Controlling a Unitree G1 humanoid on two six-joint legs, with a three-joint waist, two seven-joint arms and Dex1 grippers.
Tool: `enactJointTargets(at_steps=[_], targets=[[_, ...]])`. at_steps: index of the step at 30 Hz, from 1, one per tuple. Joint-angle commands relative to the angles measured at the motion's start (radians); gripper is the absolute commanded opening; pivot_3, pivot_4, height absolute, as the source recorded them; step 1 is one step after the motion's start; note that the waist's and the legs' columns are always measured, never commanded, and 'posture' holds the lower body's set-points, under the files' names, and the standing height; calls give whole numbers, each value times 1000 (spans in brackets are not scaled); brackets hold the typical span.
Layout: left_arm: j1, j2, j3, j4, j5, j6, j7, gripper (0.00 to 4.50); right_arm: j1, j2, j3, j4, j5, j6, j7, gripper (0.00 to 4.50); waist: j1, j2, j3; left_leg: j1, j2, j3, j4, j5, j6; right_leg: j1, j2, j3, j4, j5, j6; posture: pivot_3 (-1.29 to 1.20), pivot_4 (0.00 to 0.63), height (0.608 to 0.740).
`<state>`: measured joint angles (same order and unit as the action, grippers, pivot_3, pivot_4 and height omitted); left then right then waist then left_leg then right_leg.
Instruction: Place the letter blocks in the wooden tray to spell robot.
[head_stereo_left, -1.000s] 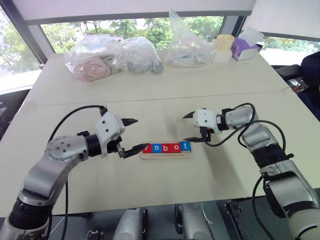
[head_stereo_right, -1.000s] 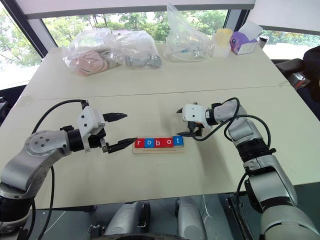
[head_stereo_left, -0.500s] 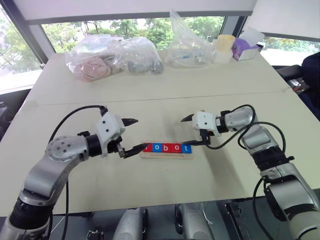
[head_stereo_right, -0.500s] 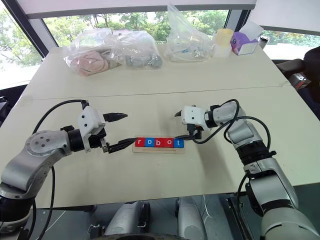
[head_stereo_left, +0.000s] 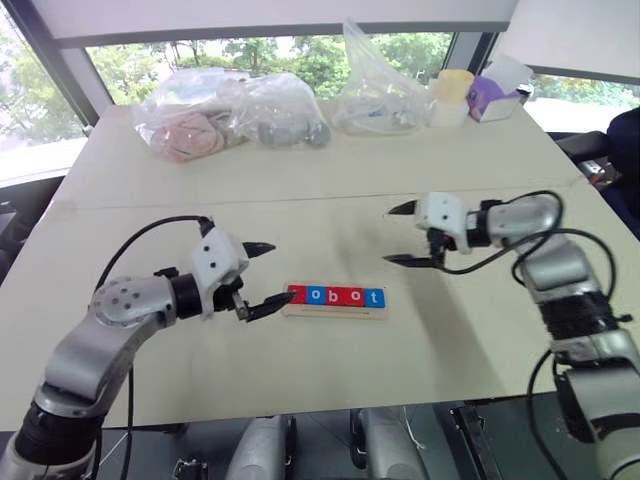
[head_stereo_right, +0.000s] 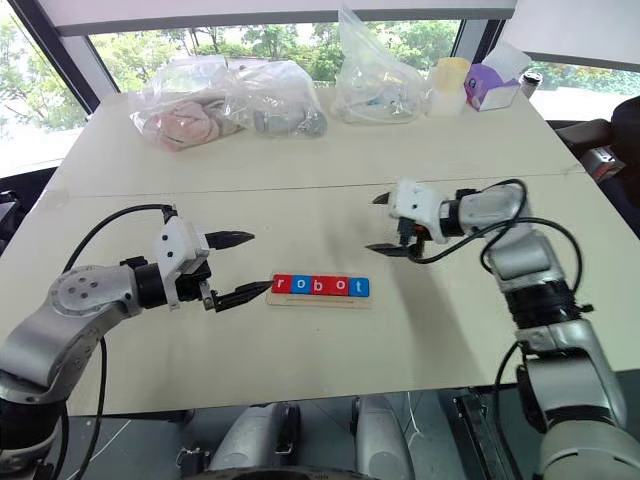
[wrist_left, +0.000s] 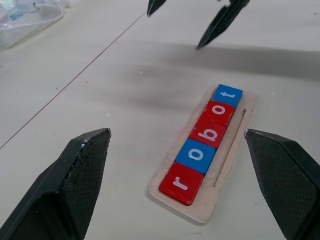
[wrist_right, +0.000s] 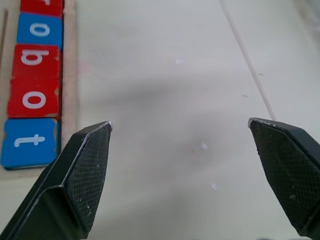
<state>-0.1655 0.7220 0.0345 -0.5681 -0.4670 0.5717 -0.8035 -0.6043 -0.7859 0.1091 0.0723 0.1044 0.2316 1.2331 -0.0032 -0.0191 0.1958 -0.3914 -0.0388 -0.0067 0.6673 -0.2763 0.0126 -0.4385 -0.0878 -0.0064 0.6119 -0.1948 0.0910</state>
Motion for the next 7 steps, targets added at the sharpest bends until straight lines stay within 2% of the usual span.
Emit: enactJointTargets(at_steps=[1,7], targets=[[27,35,70,-47,-44,32,-5,4500,131,-112,-112,-235,135,257,33,4488,7,0,0,0,0,0,0,0,0,0,0,0,0,0,0,0,150,725],[51,52,122,-62,-103,80,8,4500,318,-212,-280,-470,312,538,-6,4488,11,0,0,1,1,1,1,0,0,1,1,1,0,-2,-4,0,150,725]])
